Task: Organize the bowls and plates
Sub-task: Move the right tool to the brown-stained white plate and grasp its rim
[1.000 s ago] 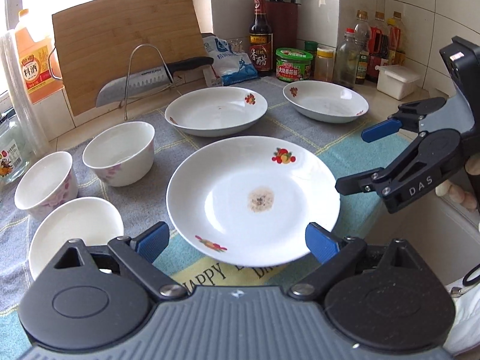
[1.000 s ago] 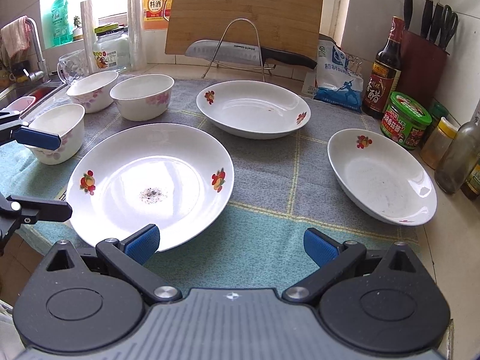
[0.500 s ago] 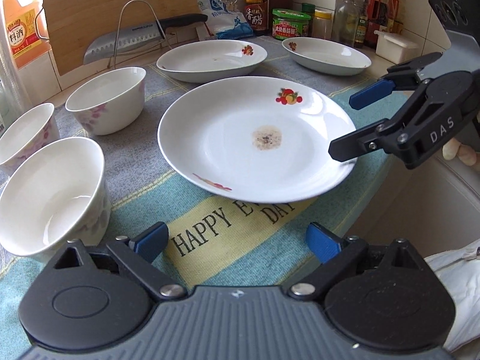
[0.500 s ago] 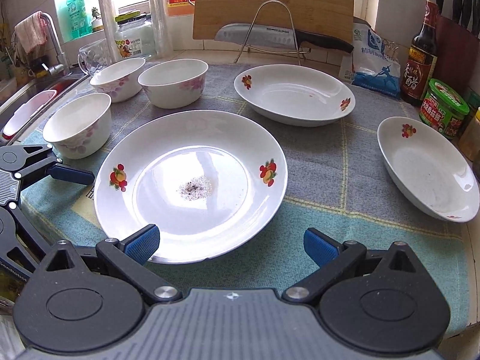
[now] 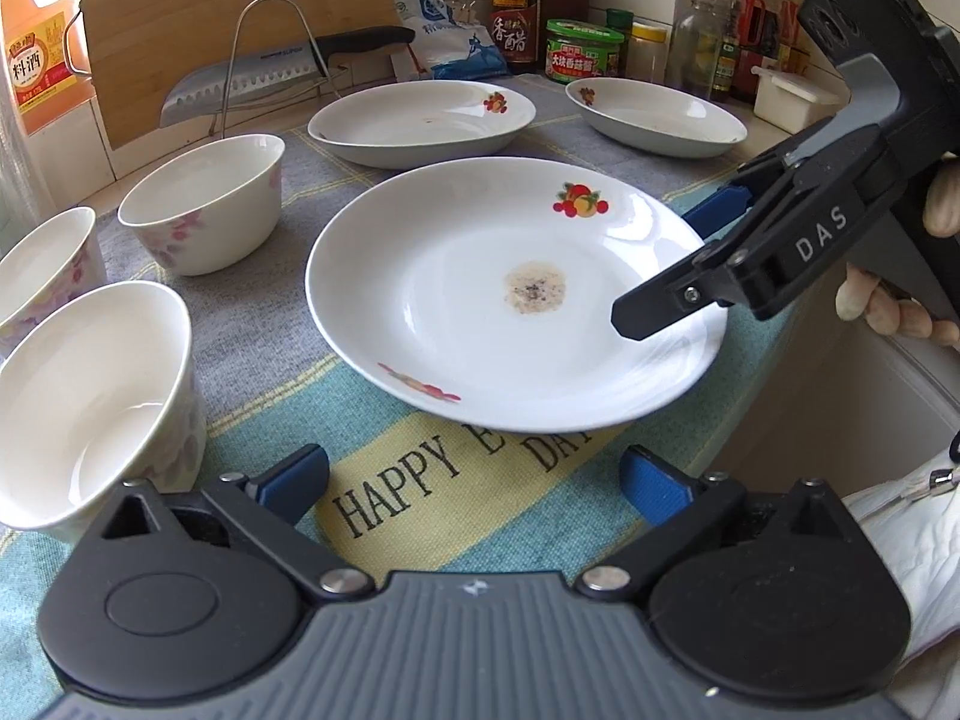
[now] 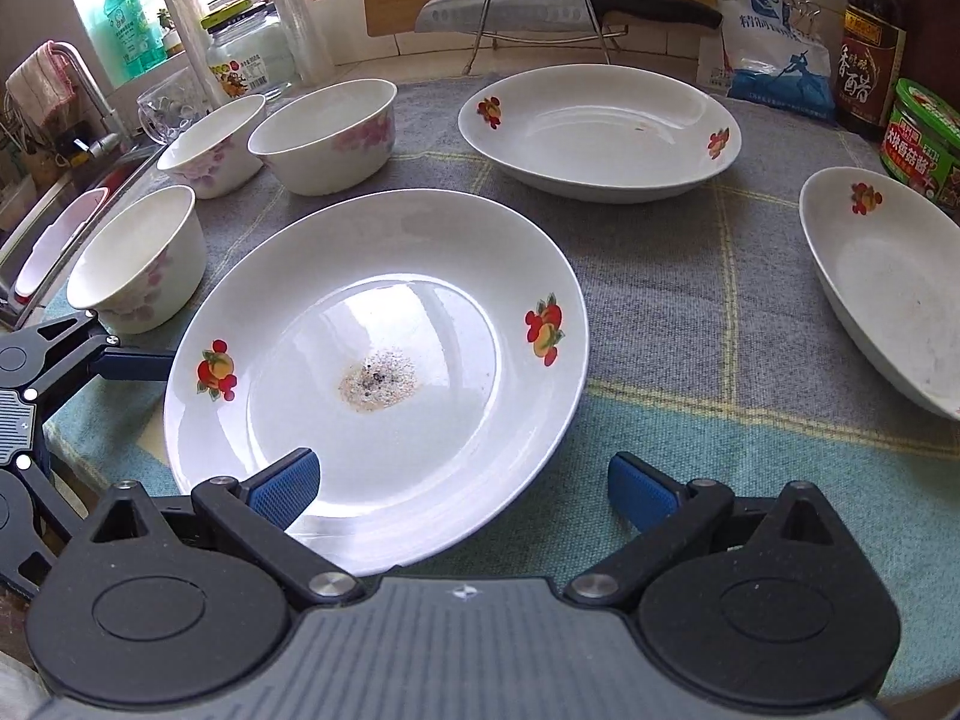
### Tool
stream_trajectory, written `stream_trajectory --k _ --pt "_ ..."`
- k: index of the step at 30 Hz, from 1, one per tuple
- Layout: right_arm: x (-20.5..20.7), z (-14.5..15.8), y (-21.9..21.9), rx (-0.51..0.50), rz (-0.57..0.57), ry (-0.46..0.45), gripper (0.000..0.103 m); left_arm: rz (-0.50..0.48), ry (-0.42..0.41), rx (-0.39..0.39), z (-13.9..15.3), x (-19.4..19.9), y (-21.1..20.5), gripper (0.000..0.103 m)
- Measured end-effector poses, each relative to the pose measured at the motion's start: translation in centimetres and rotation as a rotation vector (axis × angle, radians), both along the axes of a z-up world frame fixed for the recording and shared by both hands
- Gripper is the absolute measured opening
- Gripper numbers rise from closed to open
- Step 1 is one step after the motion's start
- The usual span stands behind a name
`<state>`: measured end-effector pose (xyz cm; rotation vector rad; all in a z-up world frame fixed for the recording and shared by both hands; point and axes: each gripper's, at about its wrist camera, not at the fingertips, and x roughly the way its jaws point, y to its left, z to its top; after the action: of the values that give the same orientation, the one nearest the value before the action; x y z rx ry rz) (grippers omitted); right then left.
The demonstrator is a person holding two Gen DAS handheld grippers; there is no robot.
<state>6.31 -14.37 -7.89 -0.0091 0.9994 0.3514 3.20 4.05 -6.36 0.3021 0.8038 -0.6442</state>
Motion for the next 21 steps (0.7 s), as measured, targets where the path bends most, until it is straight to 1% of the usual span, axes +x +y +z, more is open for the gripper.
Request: stream_trajectory --k 3,10,14,21 --pt "0.2 0.0 0.0 0.003 -0.004 0.014 0.103 -0.002 -0.003 -0.002 0.0 0.0 0.0 0.103" --pt "0.9 0.2 0.3 -0.022 0.044 0.043 0.103 -0.010 -0.021 -0.016 -0.1 0.0 -0.1 0.103" --pt "2.1 0.4 0.2 0.015 0.074 0.067 0.103 -0.021 -0.033 -0.024 -0.2 0.0 -0.3 0.103" --pt "4.0 0.5 -0.2 0.046 0.128 0.084 0.103 -0.035 -0.052 -0.040 -0.4 0.1 -0.7 0.103"
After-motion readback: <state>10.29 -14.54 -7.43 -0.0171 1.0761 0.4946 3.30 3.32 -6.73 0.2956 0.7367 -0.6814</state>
